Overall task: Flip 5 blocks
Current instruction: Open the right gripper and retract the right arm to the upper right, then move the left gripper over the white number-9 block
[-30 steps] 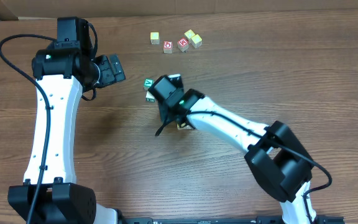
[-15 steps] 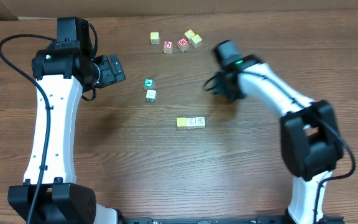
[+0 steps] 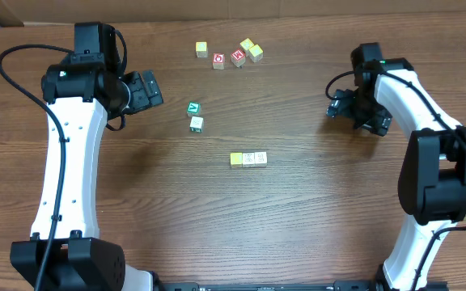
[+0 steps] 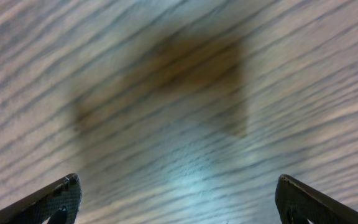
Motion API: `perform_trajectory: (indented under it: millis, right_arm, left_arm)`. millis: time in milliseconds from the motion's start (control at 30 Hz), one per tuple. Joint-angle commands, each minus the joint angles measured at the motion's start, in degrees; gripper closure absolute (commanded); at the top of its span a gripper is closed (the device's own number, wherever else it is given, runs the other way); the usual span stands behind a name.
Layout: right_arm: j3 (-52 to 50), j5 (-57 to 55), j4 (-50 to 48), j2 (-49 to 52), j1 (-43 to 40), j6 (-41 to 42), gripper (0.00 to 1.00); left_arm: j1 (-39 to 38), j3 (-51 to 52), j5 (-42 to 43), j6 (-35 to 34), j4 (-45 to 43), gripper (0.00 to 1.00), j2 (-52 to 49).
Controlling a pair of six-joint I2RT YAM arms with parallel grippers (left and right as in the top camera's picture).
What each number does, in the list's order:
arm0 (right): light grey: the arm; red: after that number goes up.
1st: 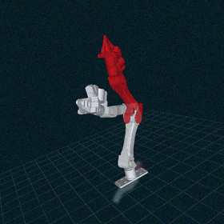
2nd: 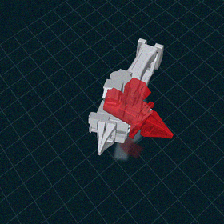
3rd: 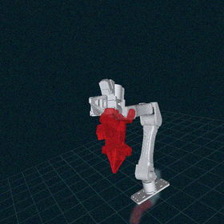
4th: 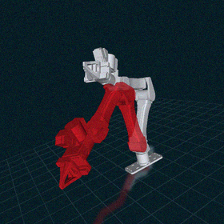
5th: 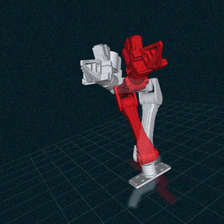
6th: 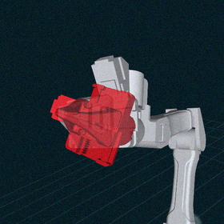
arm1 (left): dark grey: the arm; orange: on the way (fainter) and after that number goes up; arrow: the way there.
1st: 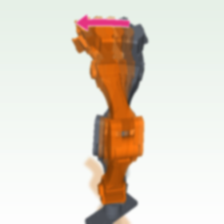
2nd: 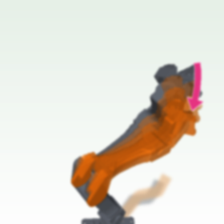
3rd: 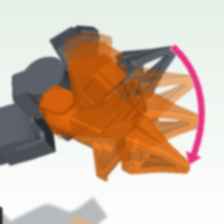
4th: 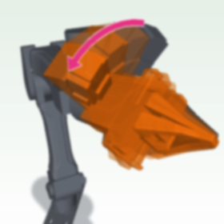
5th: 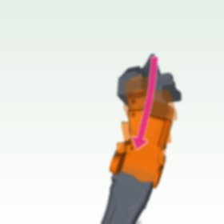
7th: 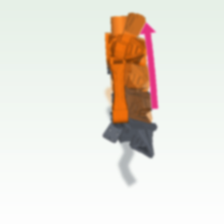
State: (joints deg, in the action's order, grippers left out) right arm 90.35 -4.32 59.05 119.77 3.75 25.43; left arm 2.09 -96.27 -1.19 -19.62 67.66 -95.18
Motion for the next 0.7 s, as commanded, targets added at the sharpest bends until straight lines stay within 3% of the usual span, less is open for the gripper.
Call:
perform_trajectory:
  millis: [0,667]
  right_arm:
    - [1.2,0.42,-1.62,0.04,-0.76,-0.39,0.0]
    - [1.2,0.42,-7.8,0.04,-0.87,-0.39,0.0]
  left_arm:
    - [-0.24,-1.44,-0.7,-1.18,-0.22,0.0,-0.39]
    - [-0.22,-1.44,-0.72,-1.18,-0.22,0.0,-0.39]
